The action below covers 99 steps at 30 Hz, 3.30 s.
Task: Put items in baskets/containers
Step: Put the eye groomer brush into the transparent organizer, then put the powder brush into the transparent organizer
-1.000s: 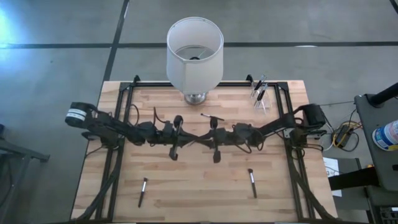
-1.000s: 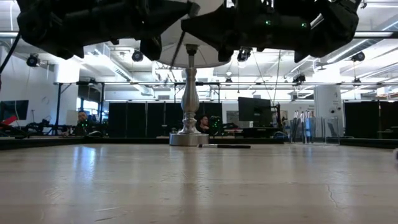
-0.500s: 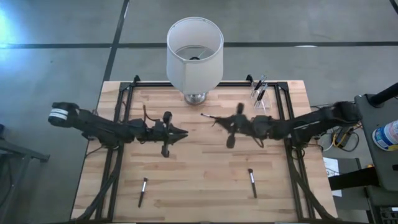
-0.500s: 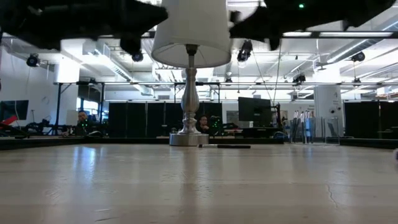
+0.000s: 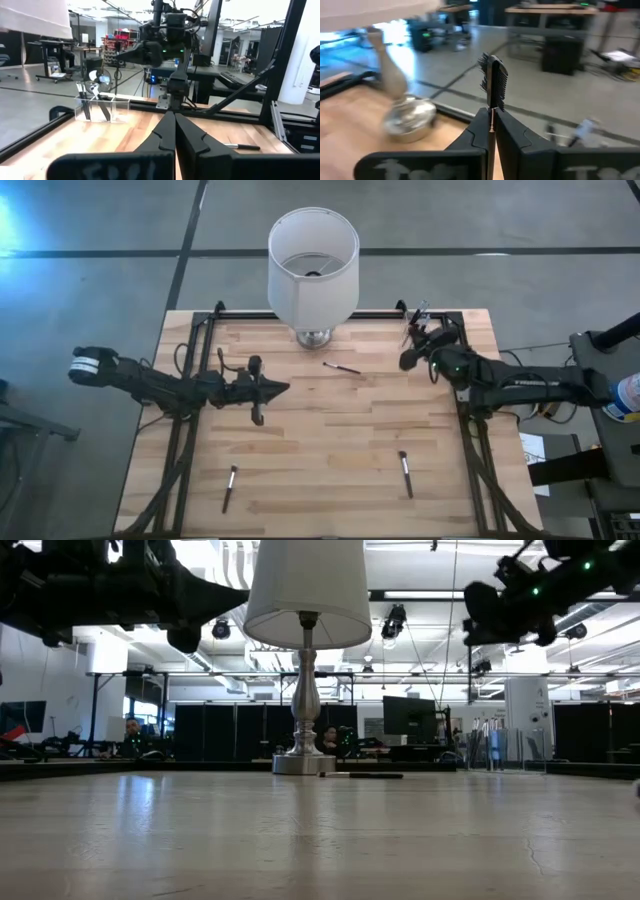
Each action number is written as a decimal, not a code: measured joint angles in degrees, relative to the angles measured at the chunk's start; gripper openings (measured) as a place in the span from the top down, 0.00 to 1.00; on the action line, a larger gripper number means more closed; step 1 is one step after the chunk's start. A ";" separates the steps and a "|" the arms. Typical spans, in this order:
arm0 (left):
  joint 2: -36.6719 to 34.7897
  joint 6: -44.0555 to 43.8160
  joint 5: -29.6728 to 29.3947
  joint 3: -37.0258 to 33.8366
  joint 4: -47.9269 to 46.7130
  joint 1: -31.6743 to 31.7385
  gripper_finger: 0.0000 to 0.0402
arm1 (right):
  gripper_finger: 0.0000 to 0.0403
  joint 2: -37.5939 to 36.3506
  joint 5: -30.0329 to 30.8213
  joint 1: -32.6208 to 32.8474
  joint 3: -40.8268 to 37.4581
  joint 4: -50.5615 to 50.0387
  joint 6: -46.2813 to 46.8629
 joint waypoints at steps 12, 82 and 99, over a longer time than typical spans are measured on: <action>0.37 -0.33 0.24 0.17 -0.80 0.00 1.00 | 0.97 -3.04 -1.93 -17.15 -1.91 -12.14 8.59; 2.61 -3.10 0.68 -6.80 -1.00 0.35 1.00 | 0.97 0.06 -11.14 -1.20 -0.80 -27.52 19.81; 11.19 -6.59 0.68 -8.93 1.20 0.35 1.00 | 0.97 25.84 -9.77 42.55 14.57 -42.28 58.03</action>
